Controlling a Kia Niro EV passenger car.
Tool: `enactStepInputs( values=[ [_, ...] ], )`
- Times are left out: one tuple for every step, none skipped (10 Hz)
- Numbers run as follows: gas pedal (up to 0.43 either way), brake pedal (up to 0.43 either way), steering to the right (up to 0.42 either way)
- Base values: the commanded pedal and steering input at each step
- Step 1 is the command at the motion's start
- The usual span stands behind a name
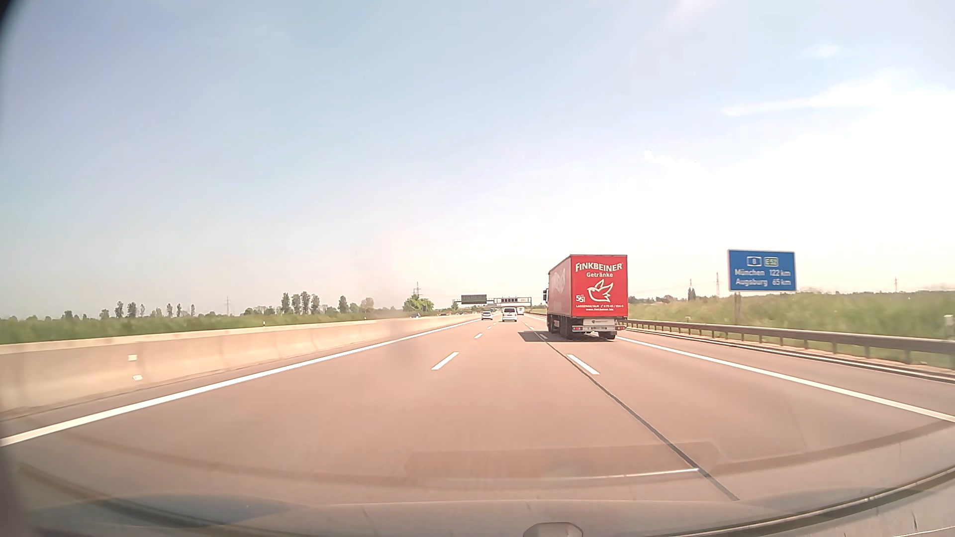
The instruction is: Follow the waypoints while adhering to traffic rules and regulations
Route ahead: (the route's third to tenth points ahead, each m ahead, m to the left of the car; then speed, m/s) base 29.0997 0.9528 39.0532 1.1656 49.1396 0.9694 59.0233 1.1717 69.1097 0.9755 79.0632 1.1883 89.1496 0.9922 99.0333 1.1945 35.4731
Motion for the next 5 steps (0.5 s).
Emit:
enactStepInputs(
  values=[
    [0.000,0.000,-0.002],
    [0.000,0.000,-0.002],
    [0.000,0.000,-0.002],
    [0.000,0.000,-0.002],
    [0.000,0.000,-0.002]
  ],
)
